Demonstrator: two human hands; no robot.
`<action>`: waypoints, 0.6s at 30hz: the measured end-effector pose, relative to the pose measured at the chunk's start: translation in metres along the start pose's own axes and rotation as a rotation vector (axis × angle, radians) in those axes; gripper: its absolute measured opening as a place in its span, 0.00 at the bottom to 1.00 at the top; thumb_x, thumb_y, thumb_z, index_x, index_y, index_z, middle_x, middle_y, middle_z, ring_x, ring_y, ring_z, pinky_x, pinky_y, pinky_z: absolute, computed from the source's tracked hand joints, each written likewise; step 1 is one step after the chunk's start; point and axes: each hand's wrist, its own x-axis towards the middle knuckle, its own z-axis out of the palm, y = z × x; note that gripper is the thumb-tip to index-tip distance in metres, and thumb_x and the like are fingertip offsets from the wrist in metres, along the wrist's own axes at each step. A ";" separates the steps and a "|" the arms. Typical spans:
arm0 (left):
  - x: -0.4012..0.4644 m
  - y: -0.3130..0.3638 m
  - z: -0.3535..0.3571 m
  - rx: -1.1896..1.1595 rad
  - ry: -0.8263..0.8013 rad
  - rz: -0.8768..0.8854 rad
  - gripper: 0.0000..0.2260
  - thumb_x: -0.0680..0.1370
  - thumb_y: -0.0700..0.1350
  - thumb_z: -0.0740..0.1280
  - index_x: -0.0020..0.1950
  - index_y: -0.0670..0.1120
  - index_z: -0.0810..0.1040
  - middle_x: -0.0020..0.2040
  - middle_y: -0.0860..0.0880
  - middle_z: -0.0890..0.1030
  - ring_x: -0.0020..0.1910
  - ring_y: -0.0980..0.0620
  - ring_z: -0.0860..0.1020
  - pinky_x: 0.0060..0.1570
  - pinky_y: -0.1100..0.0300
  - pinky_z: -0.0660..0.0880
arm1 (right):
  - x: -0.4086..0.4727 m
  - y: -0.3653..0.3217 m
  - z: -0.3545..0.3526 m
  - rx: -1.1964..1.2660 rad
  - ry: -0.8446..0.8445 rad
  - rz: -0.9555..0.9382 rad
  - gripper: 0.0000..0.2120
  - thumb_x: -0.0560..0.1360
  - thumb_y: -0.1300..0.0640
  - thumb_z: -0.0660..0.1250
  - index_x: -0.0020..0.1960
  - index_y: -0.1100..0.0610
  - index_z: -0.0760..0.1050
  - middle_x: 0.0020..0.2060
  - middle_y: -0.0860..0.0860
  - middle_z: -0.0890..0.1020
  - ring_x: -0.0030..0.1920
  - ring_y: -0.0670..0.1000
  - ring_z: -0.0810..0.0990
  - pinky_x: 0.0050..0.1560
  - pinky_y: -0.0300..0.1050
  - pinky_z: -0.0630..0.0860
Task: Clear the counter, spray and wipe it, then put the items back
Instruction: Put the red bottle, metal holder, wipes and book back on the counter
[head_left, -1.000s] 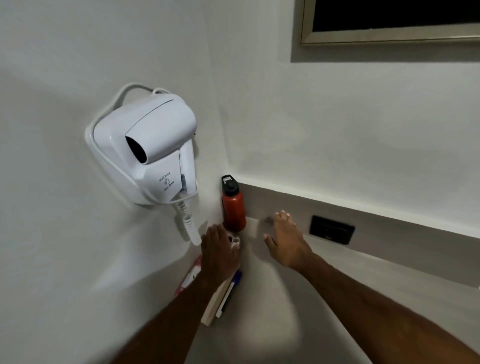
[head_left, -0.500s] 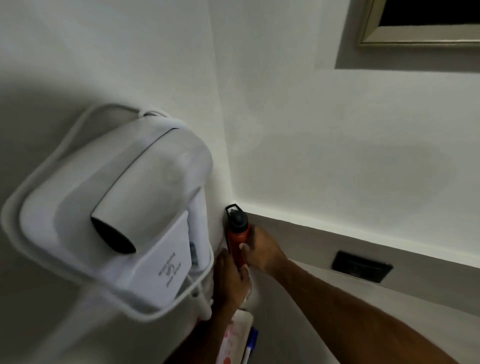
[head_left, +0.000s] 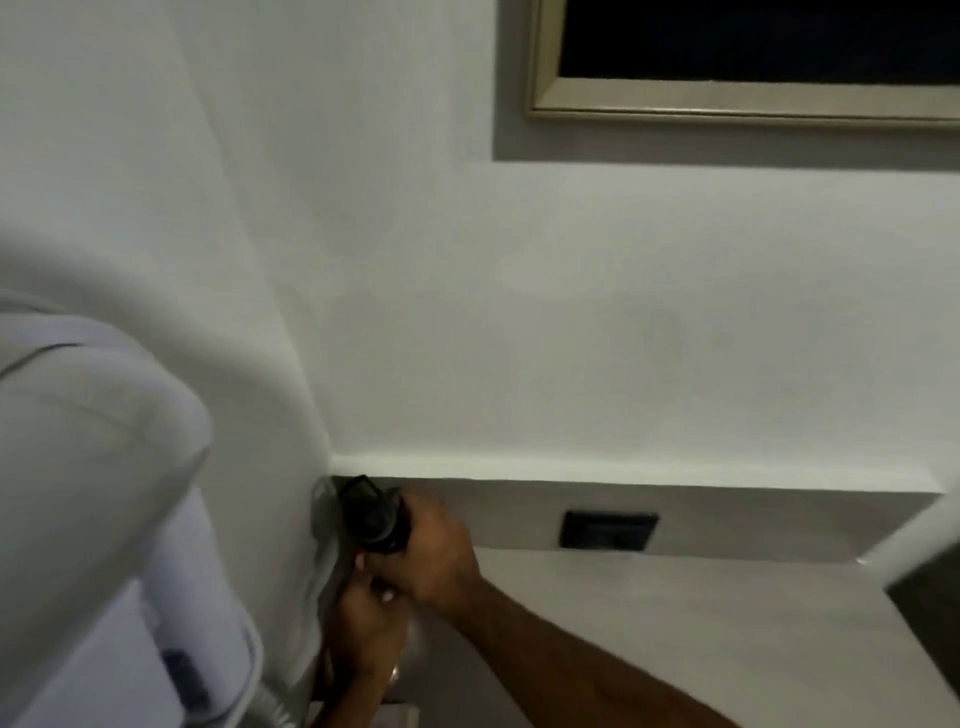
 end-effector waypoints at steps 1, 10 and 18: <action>-0.012 0.009 0.001 0.039 -0.036 0.039 0.13 0.71 0.37 0.73 0.54 0.44 0.78 0.40 0.52 0.79 0.40 0.50 0.79 0.39 0.68 0.75 | -0.010 0.008 -0.011 0.015 0.017 0.000 0.23 0.63 0.44 0.77 0.54 0.49 0.76 0.46 0.43 0.82 0.45 0.47 0.80 0.41 0.38 0.76; -0.116 0.112 0.097 0.127 -0.209 0.175 0.16 0.69 0.50 0.74 0.55 0.46 0.82 0.44 0.43 0.86 0.46 0.41 0.84 0.45 0.50 0.79 | -0.101 0.108 -0.141 0.000 0.283 0.150 0.28 0.61 0.34 0.73 0.56 0.42 0.71 0.51 0.42 0.82 0.50 0.45 0.80 0.52 0.43 0.79; -0.206 0.209 0.237 0.131 -0.390 0.358 0.20 0.71 0.58 0.70 0.61 0.52 0.77 0.47 0.45 0.85 0.47 0.42 0.82 0.43 0.54 0.77 | -0.176 0.218 -0.277 -0.045 0.493 0.367 0.27 0.61 0.34 0.72 0.55 0.42 0.70 0.49 0.43 0.83 0.48 0.48 0.82 0.50 0.49 0.81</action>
